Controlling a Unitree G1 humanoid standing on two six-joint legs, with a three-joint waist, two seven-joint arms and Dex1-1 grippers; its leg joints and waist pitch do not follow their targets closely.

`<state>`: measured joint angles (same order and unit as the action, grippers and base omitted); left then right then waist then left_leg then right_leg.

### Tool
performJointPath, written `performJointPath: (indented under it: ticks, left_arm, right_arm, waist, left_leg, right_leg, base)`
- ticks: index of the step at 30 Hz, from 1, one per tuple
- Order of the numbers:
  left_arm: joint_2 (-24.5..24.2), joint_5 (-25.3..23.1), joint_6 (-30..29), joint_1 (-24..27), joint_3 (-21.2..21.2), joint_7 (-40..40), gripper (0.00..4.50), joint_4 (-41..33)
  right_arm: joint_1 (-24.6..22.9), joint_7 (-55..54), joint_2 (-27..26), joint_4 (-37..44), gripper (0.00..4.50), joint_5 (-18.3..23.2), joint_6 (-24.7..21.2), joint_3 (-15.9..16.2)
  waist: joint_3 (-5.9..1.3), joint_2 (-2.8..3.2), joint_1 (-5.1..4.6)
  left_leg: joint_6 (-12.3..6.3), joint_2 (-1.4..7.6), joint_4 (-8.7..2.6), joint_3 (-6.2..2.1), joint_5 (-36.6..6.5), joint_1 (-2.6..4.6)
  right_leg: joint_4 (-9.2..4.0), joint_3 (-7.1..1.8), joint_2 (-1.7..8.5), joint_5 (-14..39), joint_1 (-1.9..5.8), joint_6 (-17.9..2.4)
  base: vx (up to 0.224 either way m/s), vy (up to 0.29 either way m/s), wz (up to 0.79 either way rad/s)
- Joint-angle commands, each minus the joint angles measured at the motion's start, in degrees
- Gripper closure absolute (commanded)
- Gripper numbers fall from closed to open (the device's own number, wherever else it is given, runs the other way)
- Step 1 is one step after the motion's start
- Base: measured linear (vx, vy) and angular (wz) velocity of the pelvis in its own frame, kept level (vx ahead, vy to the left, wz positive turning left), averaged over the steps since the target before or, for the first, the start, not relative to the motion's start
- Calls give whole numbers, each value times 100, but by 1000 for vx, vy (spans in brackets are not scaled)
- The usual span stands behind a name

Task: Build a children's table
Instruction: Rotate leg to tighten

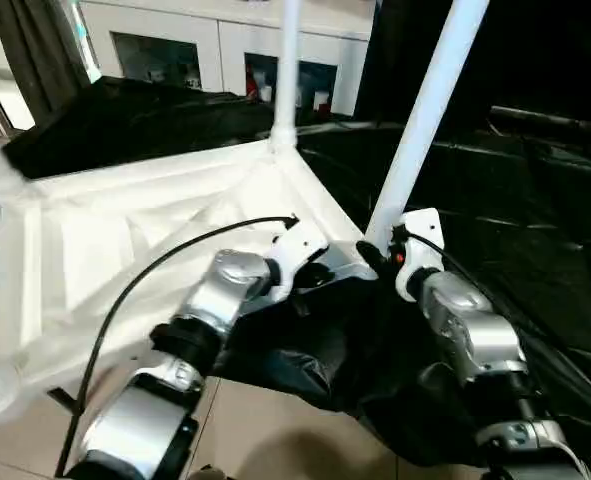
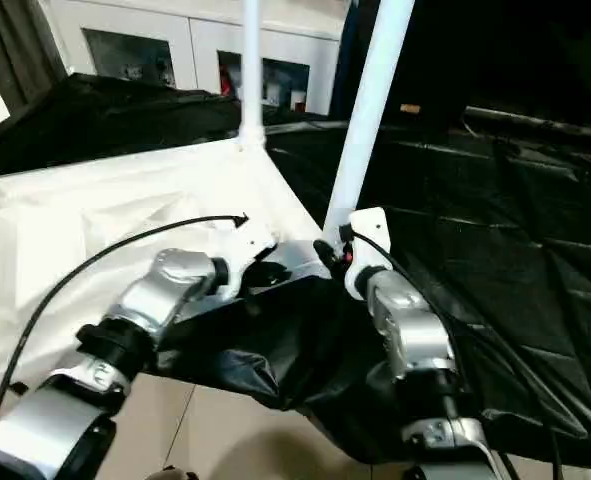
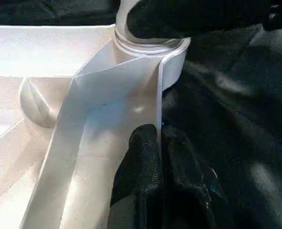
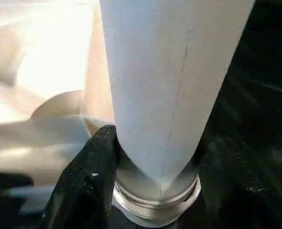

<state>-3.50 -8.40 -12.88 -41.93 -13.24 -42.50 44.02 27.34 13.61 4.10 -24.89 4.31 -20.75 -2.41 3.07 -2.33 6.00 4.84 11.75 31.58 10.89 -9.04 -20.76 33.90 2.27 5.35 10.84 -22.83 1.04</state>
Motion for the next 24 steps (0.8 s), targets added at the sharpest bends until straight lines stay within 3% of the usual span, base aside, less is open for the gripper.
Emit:
performJointPath:
  ticks: [1, 5, 7, 10, 12, 13, 16, 19, 24]
  left_arm:
    - [551, 204, 49, -57, -48, 177, 450, 88]
    - [528, 180, 138, -110, -25, 189, 450, 195]
    - [464, 183, 186, -108, -19, 136, 450, 191]
    - [423, 191, 221, -100, -21, 85, 450, 174]
    - [236, 283, 405, -11, -34, -329, 450, 0]
    - [236, 283, 405, -11, -34, -329, 450, 0]
    - [-269, 373, 611, 171, -75, -1050, 450, -243]
    - [-353, 396, 681, 194, -63, -1153, 450, -270]
    - [-940, 703, 810, 489, -84, -2306, 450, -801]
  right_arm:
    - [-89, -149, -399, -586, 244, -21, -186, 377]
    - [-13, -55, -448, -590, 244, -64, -68, 350]
    - [-27, 98, -414, -553, 174, -29, -61, 337]
    - [-34, 196, -383, -535, 155, -2, -57, 331]
    - [-91, 719, -88, -327, 141, 40, -67, 502]
    - [-91, 719, -88, -327, 141, 40, -67, 502]
    - [-274, 2167, 717, 296, 141, 258, -1, 842]
    - [-307, 2413, 880, 379, 141, 266, 29, 914]
    - [-516, 3650, 1652, 805, 141, 503, 66, 975]
  waist:
    - [-195, 4, -40]
    - [-202, -1, -39]
    - [-196, -19, -40]
    - [-195, -4, -35]
    - [-188, -44, -40]
    - [-198, -30, -23]
    - [-201, -71, 22]
    - [-239, -79, 31]
    - [-265, -84, 32]
  left_leg:
    - [124, 100, -447, -106, -2326, 70]
    - [65, 92, -446, -97, -2321, 62]
    - [40, 97, -451, -95, -2284, 49]
    - [21, 102, -455, -98, -2291, 48]
    - [-8, 102, -462, -99, -2285, 32]
    - [-32, 113, -457, -99, -2245, 35]
    - [-185, 129, -435, -81, -1983, 6]
    - [-262, 119, -395, -50, -1536, -21]
    - [-468, 115, -322, -21, -890, -33]
  right_leg:
    - [-593, -158, 261, 2679, 65, -520]
    - [-581, -162, 246, 2486, 75, -498]
    - [-581, -162, 249, 2444, 80, -500]
    - [-587, -166, 258, 2492, 77, -502]
    - [-596, -162, 261, 2577, 87, -466]
    - [-593, -167, 266, 2518, 95, -453]
    - [-555, -174, 271, 2163, 141, -525]
    - [-476, -173, 258, 1555, 163, -729]
    - [-324, -149, 230, 375, 225, -1138]
  base:
    - [0, 0, 0]
    - [0, 0, 0]
    - [0, 0, 0]
    - [0, 0, 0]
    - [0, 0, 0]
    - [0, 0, 0]
    - [0, 0, 0]
    - [0, 0, 0]
    - [0, 0, 0]
